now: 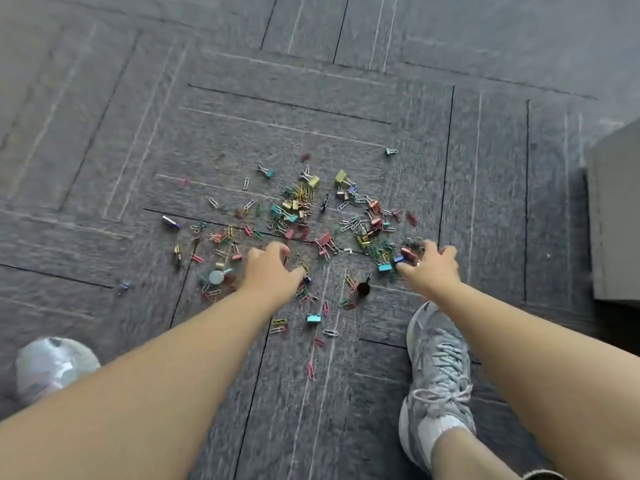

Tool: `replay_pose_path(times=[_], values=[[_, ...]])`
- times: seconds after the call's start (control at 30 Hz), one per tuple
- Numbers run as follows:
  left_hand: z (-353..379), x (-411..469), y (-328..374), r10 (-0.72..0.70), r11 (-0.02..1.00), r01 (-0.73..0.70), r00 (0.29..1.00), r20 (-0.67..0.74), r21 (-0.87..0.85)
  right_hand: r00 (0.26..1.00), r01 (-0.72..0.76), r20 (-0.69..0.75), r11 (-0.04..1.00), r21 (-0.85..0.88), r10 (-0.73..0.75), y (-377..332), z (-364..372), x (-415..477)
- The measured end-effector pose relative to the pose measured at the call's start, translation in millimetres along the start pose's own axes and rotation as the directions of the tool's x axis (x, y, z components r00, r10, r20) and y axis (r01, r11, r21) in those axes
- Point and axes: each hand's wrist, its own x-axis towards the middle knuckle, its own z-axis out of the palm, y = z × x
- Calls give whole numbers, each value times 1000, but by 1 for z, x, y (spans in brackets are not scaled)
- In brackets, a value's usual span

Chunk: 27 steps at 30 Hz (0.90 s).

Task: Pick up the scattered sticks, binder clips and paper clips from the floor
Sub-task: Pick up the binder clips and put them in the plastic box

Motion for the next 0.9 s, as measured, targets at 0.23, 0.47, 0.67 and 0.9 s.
replay_pose_path(times=[0.23,0.47,0.67,0.9], values=[[74,56,-62,-182,983,181,982,42,17,985,169,13,976,-138,-169,-12,77,44],[136,39,-67,25,979,19,976,-216,201,782,458,-161,731,-506,-602,13,135,10],[145,39,-74,221,975,-210,941,-255,67,652,566,-101,571,-595,-752,34,129,17],[117,38,-46,-355,268,280,918,176,-922,774,495,-106,701,-513,-624,9,119,8]])
